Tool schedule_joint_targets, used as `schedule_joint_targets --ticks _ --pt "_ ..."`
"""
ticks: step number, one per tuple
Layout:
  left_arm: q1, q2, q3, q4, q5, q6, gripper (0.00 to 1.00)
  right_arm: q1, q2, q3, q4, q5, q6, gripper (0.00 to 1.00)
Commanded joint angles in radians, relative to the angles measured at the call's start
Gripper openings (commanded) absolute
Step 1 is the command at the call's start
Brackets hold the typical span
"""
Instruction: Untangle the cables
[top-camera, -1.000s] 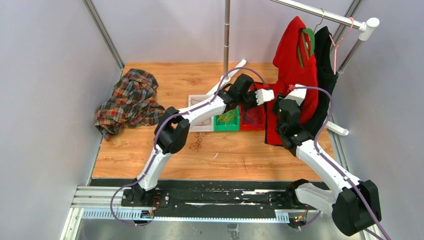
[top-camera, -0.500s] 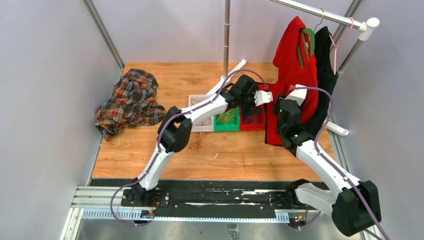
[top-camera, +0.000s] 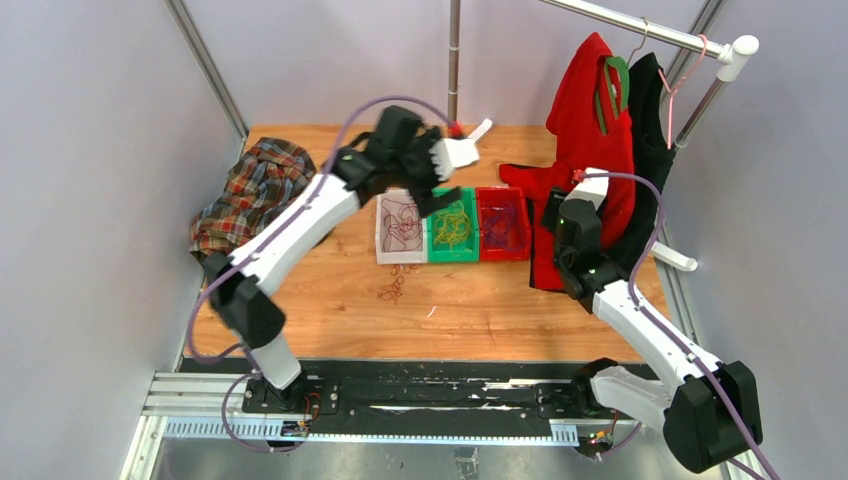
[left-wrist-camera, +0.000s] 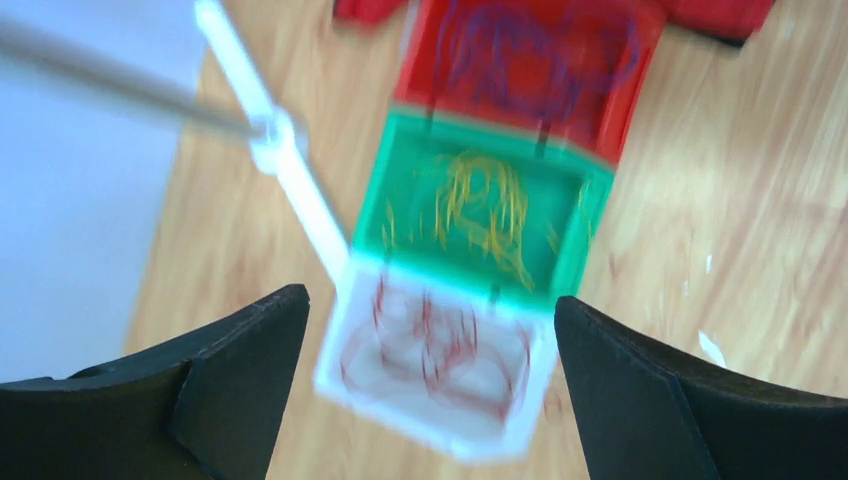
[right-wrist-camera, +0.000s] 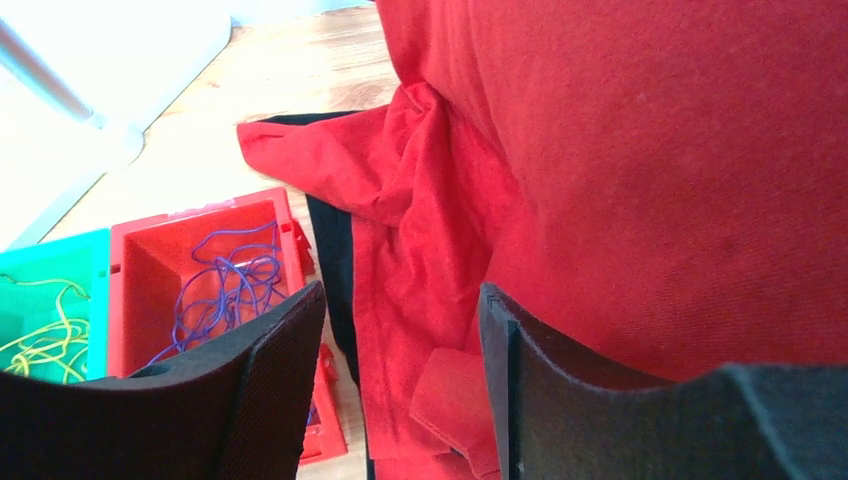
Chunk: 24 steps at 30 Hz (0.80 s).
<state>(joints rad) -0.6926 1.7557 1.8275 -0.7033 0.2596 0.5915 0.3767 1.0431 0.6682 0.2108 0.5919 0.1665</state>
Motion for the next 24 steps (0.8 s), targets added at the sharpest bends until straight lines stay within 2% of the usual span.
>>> schedule_joint_targets --ticks 1,4,10,15,20,24 --pt "0.156 -0.186 -0.301 -0.102 0.055 -0.083 0.98 -0.014 -0.01 0.018 0.0 -0.058 0.004 0.58" --pt "0.234 -0.324 -0.542 -0.019 0.083 -0.135 0.99 -0.004 -0.004 0.02 -0.008 -0.083 0.03 0.58" --pt "0.252 -0.419 -0.856 0.093 0.107 -0.138 0.83 0.045 0.016 0.001 -0.015 -0.094 0.071 0.56" --pt "0.252 -0.38 -0.934 0.176 0.13 -0.093 0.79 0.065 0.001 -0.038 -0.005 -0.092 0.083 0.52" --pt "0.251 -0.285 -0.938 0.261 0.127 -0.107 0.76 0.077 -0.02 -0.072 0.016 -0.11 0.084 0.48" --pt "0.252 -0.211 -0.916 0.251 0.163 -0.085 0.73 0.095 -0.027 -0.08 0.017 -0.109 0.083 0.46"
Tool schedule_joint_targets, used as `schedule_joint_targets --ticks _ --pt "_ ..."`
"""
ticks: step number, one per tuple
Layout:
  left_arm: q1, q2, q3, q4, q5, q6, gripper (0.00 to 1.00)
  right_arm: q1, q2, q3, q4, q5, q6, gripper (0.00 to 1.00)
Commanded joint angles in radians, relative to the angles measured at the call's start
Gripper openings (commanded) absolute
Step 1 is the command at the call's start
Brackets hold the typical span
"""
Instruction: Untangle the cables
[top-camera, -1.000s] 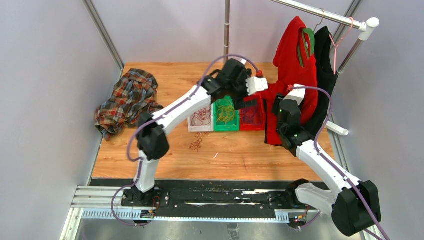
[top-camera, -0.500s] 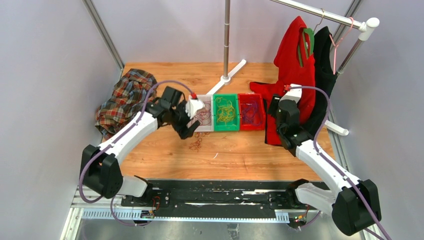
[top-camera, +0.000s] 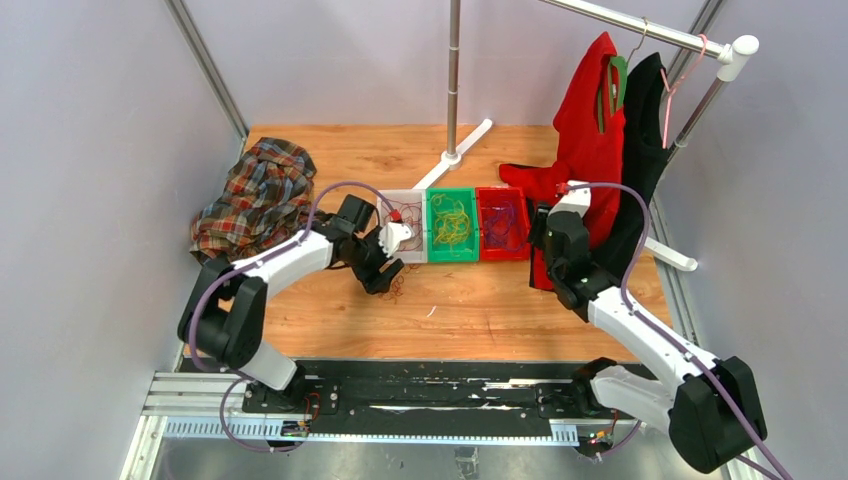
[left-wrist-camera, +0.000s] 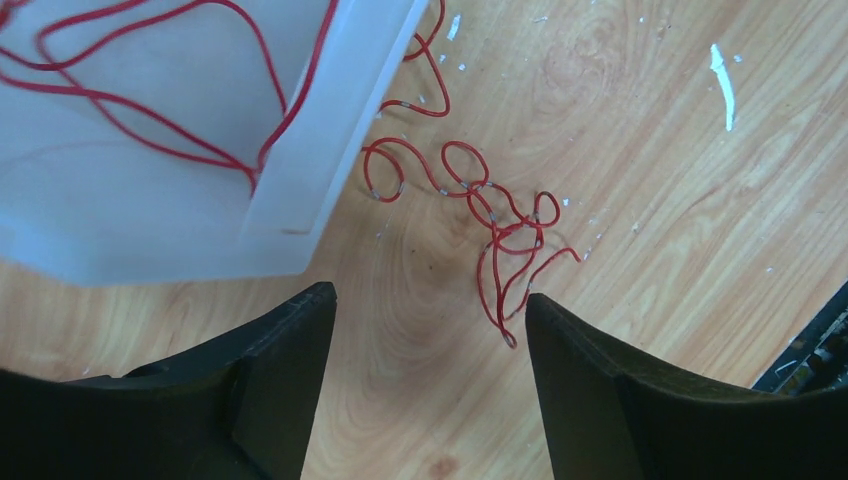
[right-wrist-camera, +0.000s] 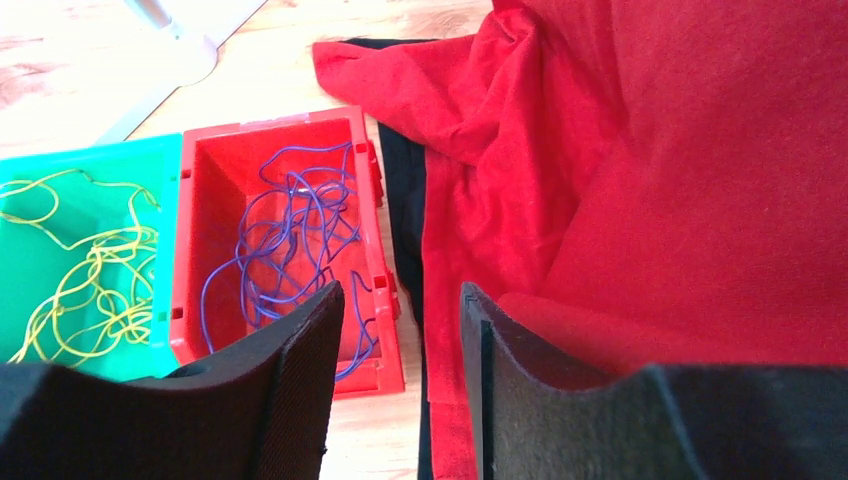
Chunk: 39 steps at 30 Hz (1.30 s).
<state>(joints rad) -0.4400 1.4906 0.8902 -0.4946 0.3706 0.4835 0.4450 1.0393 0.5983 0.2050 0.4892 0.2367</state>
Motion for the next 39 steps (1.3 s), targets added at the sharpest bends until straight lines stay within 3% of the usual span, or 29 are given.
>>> schedule_joint_targets --ticks 1,4,6,7,8,9,10,12,17,19,20,24,31,39 --pt "0.0 0.067 0.024 0.029 0.064 0.031 0.72 0.03 -0.024 -0.011 0.022 -0.006 0.014 0.46" --pt "-0.002 0.088 0.025 -0.011 0.105 0.067 0.68 0.039 -0.025 -0.01 0.022 -0.005 0.013 0.45" --pt "-0.002 0.087 0.017 -0.01 0.103 0.087 0.6 0.044 -0.023 -0.009 0.023 -0.004 0.012 0.43" --pt "-0.002 0.083 0.019 -0.007 0.099 0.088 0.51 0.046 -0.022 -0.008 0.023 -0.003 0.014 0.42" --pt "-0.002 0.075 0.026 -0.023 0.097 0.093 0.31 0.049 -0.021 -0.006 0.024 -0.003 0.016 0.4" --pt "-0.002 0.065 0.042 -0.05 0.103 0.096 0.18 0.052 -0.02 -0.006 0.026 -0.005 0.018 0.38" --pt "-0.001 0.045 0.061 -0.087 0.115 0.102 0.09 0.056 -0.019 -0.005 0.03 -0.011 0.018 0.36" --pt "-0.002 -0.01 0.099 -0.177 0.145 0.131 0.01 0.066 -0.015 -0.002 0.046 -0.025 0.01 0.33" --pt "-0.002 -0.154 0.22 -0.436 0.236 0.223 0.01 0.127 -0.001 0.005 0.146 -0.215 -0.026 0.39" --pt "-0.002 -0.187 0.273 -0.534 0.256 0.256 0.01 0.168 0.004 0.008 0.203 -0.347 -0.056 0.45" --pt "-0.002 -0.23 0.341 -0.628 0.269 0.292 0.01 0.238 0.011 0.025 0.257 -0.507 -0.08 0.55" --pt "-0.002 -0.279 0.416 -0.692 0.289 0.33 0.01 0.333 0.041 0.07 0.315 -0.663 -0.063 0.64" --pt "-0.002 -0.318 0.507 -0.723 0.34 0.332 0.01 0.471 0.14 0.173 0.369 -0.788 -0.073 0.65" --pt "-0.002 -0.309 0.577 -0.722 0.373 0.309 0.01 0.501 0.29 0.252 0.408 -0.854 -0.053 0.6"
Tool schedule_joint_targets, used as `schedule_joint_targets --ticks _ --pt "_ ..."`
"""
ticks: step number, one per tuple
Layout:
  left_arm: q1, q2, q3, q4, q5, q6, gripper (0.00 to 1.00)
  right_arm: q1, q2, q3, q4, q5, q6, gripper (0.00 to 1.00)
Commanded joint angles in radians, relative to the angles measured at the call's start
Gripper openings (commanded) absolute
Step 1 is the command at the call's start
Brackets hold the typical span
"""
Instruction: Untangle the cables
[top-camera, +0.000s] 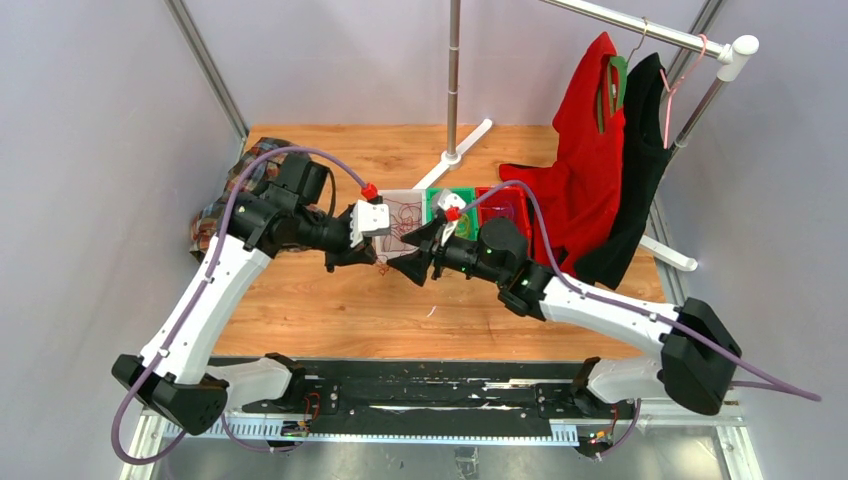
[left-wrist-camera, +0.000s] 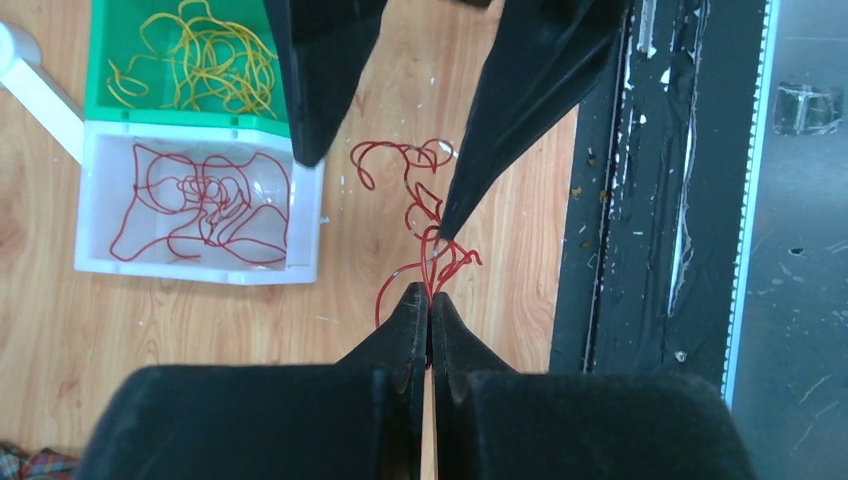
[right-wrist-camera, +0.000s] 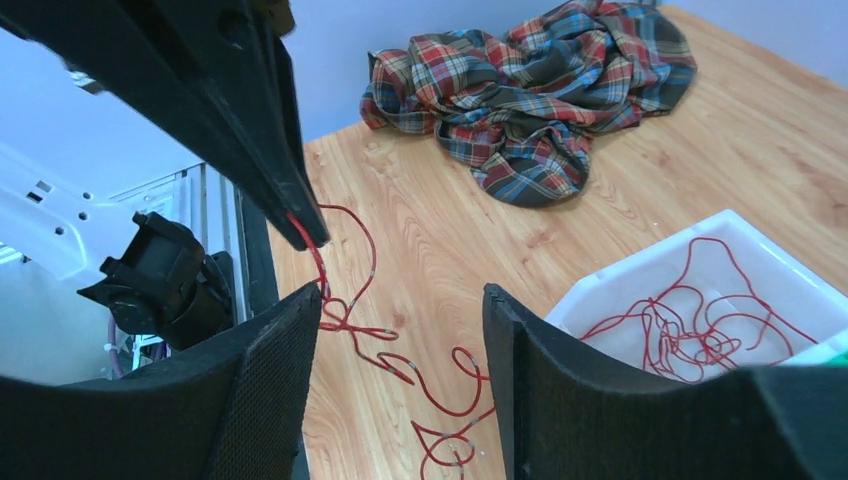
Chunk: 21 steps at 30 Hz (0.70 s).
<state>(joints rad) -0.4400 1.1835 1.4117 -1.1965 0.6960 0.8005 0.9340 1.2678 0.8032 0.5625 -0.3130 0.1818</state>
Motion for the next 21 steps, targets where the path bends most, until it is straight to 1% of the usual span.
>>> schedule_joint_targets --ticks 1,7,10,16,18,21 --pt "-0.002 0.001 0.061 -0.02 0.05 -0.01 0.0 0.012 0.079 0.051 0.061 -0.047 0.005 0.56" --pt "-0.003 0.01 0.112 -0.019 0.045 -0.005 0.0 0.013 0.158 0.033 0.107 0.032 0.018 0.37" --pt "-0.002 0.033 0.149 -0.019 0.023 0.021 0.0 0.011 0.185 -0.005 0.142 0.078 0.016 0.32" --pt "0.0 0.157 0.216 -0.005 -0.139 0.104 0.0 -0.006 0.216 -0.077 0.155 0.176 0.021 0.32" --pt "0.002 0.198 0.212 0.072 -0.22 0.076 0.0 -0.011 0.209 -0.095 0.137 0.239 0.017 0.37" --pt "0.004 0.23 0.16 0.247 -0.326 0.046 0.0 -0.019 0.179 -0.12 0.073 0.386 0.017 0.47"
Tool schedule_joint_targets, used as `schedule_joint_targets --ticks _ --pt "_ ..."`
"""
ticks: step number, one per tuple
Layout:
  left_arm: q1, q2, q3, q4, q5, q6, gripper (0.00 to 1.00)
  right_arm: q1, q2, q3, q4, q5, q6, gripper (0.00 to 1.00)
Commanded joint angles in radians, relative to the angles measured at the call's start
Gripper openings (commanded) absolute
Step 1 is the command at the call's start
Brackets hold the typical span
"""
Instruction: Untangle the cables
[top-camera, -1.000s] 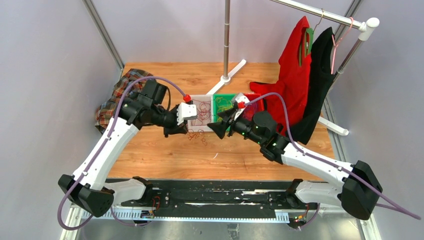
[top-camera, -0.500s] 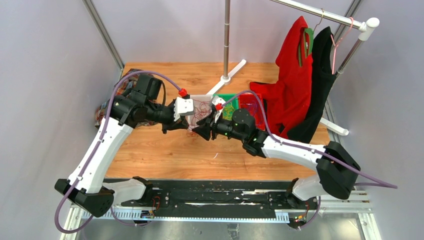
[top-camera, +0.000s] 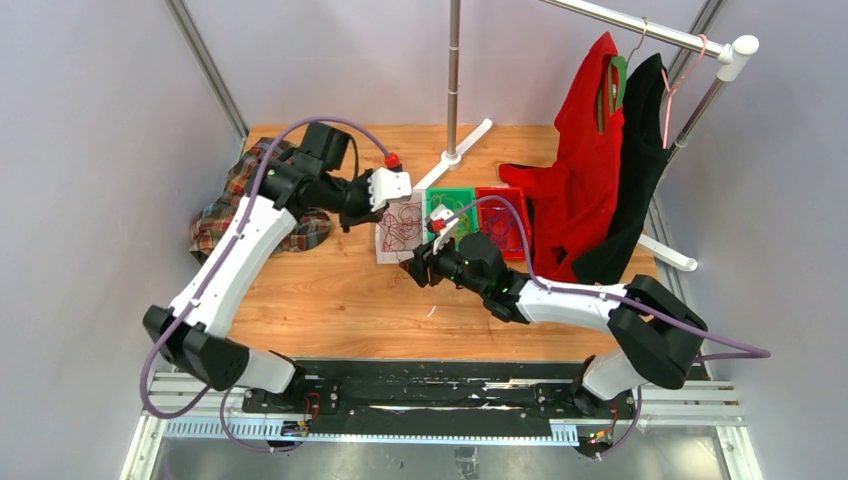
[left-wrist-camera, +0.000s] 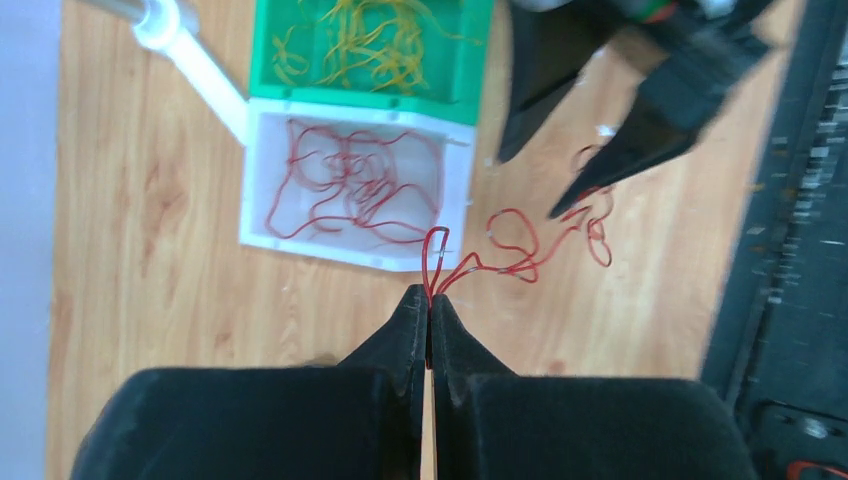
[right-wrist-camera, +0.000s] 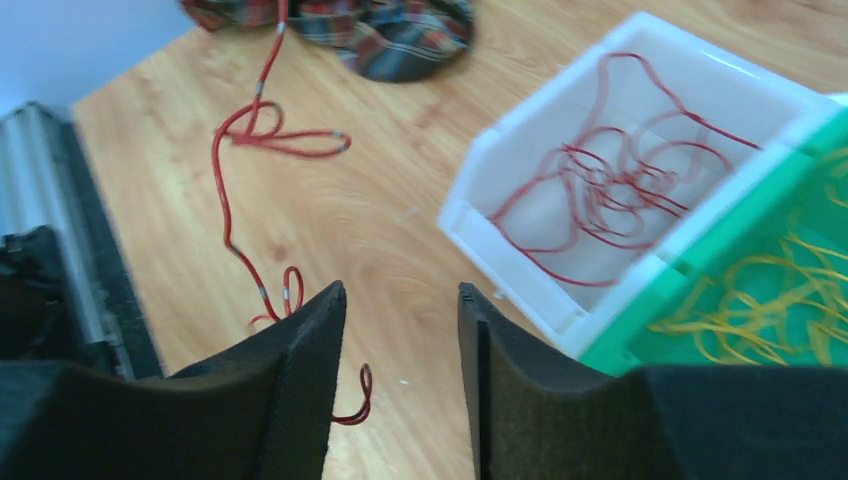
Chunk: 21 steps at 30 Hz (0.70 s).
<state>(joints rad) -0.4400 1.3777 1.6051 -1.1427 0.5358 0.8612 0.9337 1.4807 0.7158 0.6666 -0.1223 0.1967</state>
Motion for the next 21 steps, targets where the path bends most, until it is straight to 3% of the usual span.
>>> schedule_joint_targets --ticks 1,7,21 --pt "0.004 0.041 -0.07 0.263 -0.2 -0.025 0.01 -0.02 -0.048 -0.046 -0.036 0.251 0.005 0.51" --pt "0.004 0.093 -0.182 0.568 -0.329 -0.017 0.01 -0.027 -0.136 -0.097 -0.068 0.423 0.018 0.71" --pt "0.004 0.224 -0.162 0.648 -0.304 -0.081 0.0 -0.035 -0.257 -0.107 -0.122 0.56 -0.001 0.7"
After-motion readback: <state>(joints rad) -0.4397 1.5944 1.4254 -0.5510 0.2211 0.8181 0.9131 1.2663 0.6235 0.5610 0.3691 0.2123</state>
